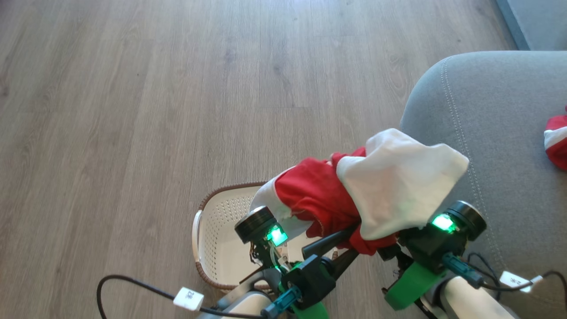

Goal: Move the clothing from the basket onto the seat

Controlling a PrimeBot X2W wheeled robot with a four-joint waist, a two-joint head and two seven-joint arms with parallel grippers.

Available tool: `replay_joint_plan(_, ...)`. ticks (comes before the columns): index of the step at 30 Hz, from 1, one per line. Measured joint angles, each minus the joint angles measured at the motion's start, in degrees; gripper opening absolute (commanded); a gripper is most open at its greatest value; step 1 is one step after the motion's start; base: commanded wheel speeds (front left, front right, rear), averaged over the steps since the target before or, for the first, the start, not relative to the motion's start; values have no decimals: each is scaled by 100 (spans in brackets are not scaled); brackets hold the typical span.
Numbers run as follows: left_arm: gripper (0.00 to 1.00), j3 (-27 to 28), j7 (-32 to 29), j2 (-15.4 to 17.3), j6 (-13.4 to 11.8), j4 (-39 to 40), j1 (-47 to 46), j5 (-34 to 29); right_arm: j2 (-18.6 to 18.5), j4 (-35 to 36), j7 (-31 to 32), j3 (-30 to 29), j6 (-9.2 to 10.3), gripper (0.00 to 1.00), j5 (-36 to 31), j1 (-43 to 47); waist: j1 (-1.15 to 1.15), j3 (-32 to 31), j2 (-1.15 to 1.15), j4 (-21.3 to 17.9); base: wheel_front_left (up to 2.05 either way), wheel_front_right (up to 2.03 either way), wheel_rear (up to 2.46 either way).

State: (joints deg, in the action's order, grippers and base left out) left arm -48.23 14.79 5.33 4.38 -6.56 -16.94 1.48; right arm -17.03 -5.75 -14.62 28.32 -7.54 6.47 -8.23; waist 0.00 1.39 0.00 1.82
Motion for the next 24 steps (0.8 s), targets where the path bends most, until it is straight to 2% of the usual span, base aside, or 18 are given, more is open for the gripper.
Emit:
replay_joint_plan(7,2,86,19,-49,-59,29,1,3,165,199,2,-371,-5,0,97,193,0,-28,0,-29,0,0,0)
replay_joint_plan(8,48,122,19,-66,-77,46,1,3,188,229,2,-411,-5,0,115,193,0,-30,0,-34,0,0,0)
replay_joint_plan(9,82,155,16,-74,-109,54,2,3,215,269,1,-461,-3,0,115,193,0,-32,0,-38,0,0,0)
replay_joint_plan(10,100,188,16,-70,-112,51,8,2,231,310,1,-554,2,0,115,193,0,-35,0,-42,0,0,0)
replay_joint_plan(24,100,357,14,-9,-163,-105,88,-5,356,499,1,-1354,2,0,119,282,0,-114,0,-105,0,0,0)
